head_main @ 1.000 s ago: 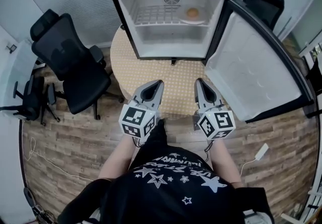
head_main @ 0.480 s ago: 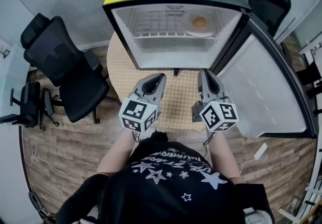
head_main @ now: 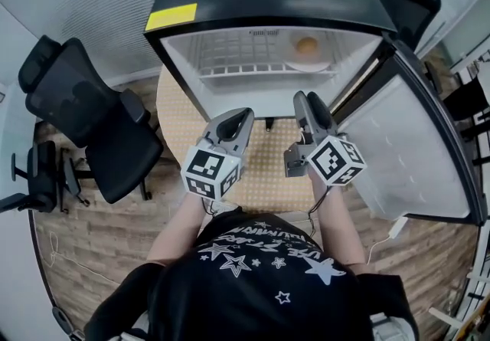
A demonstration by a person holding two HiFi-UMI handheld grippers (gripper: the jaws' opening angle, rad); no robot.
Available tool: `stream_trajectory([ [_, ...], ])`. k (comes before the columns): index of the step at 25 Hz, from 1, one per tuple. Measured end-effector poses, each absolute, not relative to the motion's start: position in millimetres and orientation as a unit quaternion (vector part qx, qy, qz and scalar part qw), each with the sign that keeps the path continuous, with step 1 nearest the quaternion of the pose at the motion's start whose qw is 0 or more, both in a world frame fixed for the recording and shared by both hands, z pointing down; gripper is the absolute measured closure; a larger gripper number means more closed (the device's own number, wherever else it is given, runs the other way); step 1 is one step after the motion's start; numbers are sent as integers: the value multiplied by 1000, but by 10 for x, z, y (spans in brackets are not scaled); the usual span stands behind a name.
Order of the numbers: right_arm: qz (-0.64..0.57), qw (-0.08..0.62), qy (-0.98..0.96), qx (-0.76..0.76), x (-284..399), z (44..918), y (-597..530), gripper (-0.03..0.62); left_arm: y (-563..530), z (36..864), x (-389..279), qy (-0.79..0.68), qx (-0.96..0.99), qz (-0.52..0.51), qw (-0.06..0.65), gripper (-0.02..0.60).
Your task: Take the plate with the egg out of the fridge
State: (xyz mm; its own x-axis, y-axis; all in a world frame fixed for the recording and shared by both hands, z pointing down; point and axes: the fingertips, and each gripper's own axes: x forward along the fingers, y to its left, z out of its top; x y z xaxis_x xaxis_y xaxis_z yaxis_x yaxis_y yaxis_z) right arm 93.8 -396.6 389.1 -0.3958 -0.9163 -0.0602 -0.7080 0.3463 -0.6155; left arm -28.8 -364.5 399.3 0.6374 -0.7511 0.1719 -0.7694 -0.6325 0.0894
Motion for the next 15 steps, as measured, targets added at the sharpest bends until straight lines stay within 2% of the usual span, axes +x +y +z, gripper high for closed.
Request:
stream_trajectory([
  [6,-379,328,715,-487,1062,3889,-4274,425,-3829,4042,-297,-407,908,60,83,574],
  [15,-435,407,647,-476,1198,3934,-4500,425,-3989,4063,-265,-384,918,56,86,574],
])
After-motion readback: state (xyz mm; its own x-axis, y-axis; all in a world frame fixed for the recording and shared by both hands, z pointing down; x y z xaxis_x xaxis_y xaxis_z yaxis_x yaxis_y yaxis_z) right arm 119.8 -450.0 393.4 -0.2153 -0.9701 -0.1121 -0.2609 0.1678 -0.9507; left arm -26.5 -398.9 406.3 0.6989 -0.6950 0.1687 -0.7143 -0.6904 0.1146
